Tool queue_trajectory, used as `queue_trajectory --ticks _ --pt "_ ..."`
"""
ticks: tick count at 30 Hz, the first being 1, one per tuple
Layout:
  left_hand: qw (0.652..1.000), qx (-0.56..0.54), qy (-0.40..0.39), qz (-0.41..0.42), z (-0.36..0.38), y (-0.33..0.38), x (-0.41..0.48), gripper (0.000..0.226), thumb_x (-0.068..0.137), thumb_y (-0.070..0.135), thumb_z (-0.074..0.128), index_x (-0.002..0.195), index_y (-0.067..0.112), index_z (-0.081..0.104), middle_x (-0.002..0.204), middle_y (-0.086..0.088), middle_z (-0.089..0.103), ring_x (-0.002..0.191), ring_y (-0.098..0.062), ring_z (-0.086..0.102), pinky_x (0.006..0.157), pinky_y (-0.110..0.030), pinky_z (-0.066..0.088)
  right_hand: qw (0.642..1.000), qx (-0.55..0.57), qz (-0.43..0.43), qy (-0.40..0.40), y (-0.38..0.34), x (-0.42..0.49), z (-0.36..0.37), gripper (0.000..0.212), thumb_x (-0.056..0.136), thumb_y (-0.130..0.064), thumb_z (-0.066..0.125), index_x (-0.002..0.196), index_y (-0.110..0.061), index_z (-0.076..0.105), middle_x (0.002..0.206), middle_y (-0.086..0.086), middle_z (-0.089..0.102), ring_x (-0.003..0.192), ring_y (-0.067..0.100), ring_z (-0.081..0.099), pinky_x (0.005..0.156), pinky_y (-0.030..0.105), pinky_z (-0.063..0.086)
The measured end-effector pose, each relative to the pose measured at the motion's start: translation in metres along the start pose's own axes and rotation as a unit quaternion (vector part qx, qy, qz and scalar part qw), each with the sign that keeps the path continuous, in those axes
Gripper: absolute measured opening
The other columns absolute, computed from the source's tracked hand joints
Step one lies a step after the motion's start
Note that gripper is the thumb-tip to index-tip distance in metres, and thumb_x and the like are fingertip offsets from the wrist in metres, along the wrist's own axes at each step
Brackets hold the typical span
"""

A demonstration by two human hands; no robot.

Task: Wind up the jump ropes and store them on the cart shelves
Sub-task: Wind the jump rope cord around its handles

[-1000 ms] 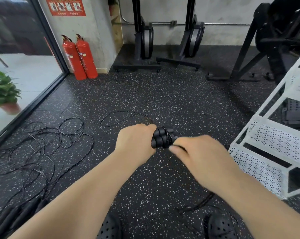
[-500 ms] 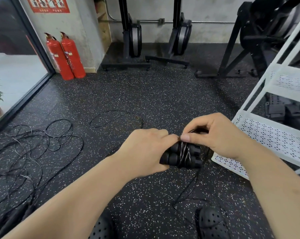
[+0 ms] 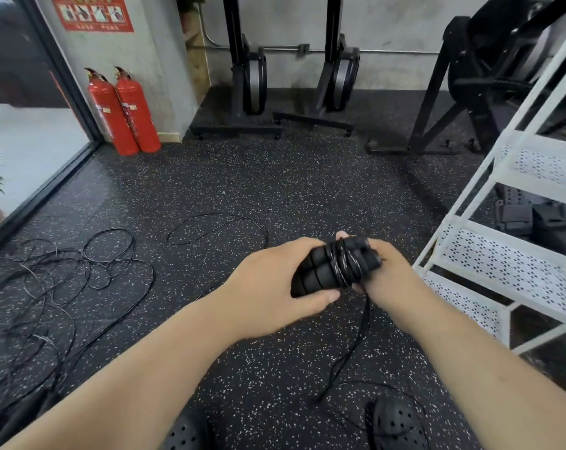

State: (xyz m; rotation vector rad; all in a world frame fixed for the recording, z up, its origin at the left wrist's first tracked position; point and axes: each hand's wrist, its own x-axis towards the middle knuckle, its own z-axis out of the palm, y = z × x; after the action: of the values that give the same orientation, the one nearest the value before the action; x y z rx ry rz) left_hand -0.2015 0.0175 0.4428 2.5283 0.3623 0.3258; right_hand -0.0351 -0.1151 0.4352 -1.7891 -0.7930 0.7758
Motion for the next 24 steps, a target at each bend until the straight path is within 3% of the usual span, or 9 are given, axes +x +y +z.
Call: queue_trajectory --ticks 1,3,5,7,9,12,16,20,24 --pt "1.000 -0.011 -0.004 -0.019 0.002 -0.002 0.001 0.052 0.091 0.063 0.071 0.135 0.047 0.048 0.106 0.023 0.065 0.094 0.002 0.061 0.081 -0.028 0.048 0.999 -0.019 0.038 0.025 0.001 0.000 0.009 0.045 0.108 0.001 0.046 0.075 -0.020 0.066 0.069 0.000 0.062 0.067 0.013 0.050 0.069 0.032 0.041" --pt "0.998 -0.026 -0.005 -0.057 0.004 -0.008 0.004 0.053 0.092 0.063 0.071 0.136 0.047 0.046 0.109 0.024 0.065 0.096 0.003 0.060 0.080 -0.026 0.047 0.996 -0.013 0.077 0.041 0.008 0.000 0.023 0.035 0.110 -0.009 0.041 0.079 -0.017 0.055 0.065 0.003 0.052 0.060 0.019 0.043 0.062 0.034 0.038" --pt "0.995 -0.014 0.005 -0.094 0.003 -0.017 0.009 0.056 0.093 0.062 0.071 0.139 0.045 0.044 0.115 0.022 0.064 0.099 -0.002 0.062 0.083 -0.029 0.049 0.997 -0.013 0.073 0.012 0.015 -0.001 0.033 0.036 0.114 -0.029 0.038 0.088 -0.014 0.058 0.058 -0.004 0.049 0.055 0.017 0.041 0.057 0.036 0.038" --pt "0.991 0.057 0.011 -0.119 0.003 -0.028 0.012 0.062 0.093 0.063 0.070 0.143 0.040 0.042 0.122 0.016 0.062 0.105 -0.012 0.063 0.092 -0.036 0.052 0.993 -0.111 0.043 -0.027 0.022 -0.001 0.038 0.036 0.115 -0.038 0.037 0.098 -0.020 0.063 0.060 -0.008 0.056 0.054 0.013 0.049 0.061 0.035 0.044" --pt "0.982 0.128 0.010 -0.135 0.006 -0.036 0.013 0.063 0.093 0.065 0.068 0.144 0.037 0.042 0.124 0.010 0.061 0.108 -0.018 0.063 0.095 -0.040 0.053 0.973 -0.220 0.018 -0.067 0.025 -0.003 0.042 0.028 0.114 -0.037 0.039 0.104 -0.026 0.063 0.069 -0.006 0.062 0.057 0.010 0.054 0.061 0.030 0.044" --pt "0.972 0.176 0.024 -0.151 0.012 -0.044 0.015 0.062 0.094 0.064 0.067 0.142 0.032 0.044 0.122 0.006 0.061 0.108 -0.023 0.066 0.092 -0.043 0.055 0.934 -0.343 0.000 -0.100 0.024 -0.012 0.048 0.026 0.114 -0.036 0.038 0.108 -0.025 0.061 0.081 -0.003 0.068 0.067 0.016 0.064 0.063 0.035 0.048" --pt "0.955 0.242 0.028 -0.169 0.012 -0.054 0.015 0.057 0.093 0.065 0.068 0.133 0.029 0.049 0.115 0.003 0.061 0.103 -0.025 0.067 0.080 -0.039 0.054 0.862 -0.500 -0.062 -0.064 0.009 -0.028 0.048 0.025 0.113 -0.040 0.039 0.105 -0.026 0.058 0.090 -0.001 0.067 0.080 0.023 0.065 0.068 0.039 0.049" --pt "0.954 0.250 -0.002 -0.167 0.012 -0.055 0.014 0.056 0.087 0.066 0.075 0.126 0.033 0.053 0.108 0.006 0.058 0.104 -0.024 0.065 0.078 -0.039 0.052 0.822 -0.554 -0.125 -0.033 -0.014 -0.036 0.040 0.025 0.111 -0.048 0.041 0.097 -0.034 0.055 0.090 -0.010 0.061 0.079 0.017 0.062 0.068 0.036 0.052" --pt "0.958 0.264 -0.030 -0.108 0.014 -0.042 0.014 0.058 0.085 0.064 0.079 0.131 0.038 0.054 0.108 0.008 0.055 0.108 -0.021 0.063 0.082 -0.040 0.054 0.844 -0.515 -0.150 0.017 -0.020 -0.024 0.020 0.027 0.105 -0.057 0.051 0.098 -0.039 0.070 0.084 -0.015 0.062 0.077 0.009 0.061 0.072 0.037 0.057"
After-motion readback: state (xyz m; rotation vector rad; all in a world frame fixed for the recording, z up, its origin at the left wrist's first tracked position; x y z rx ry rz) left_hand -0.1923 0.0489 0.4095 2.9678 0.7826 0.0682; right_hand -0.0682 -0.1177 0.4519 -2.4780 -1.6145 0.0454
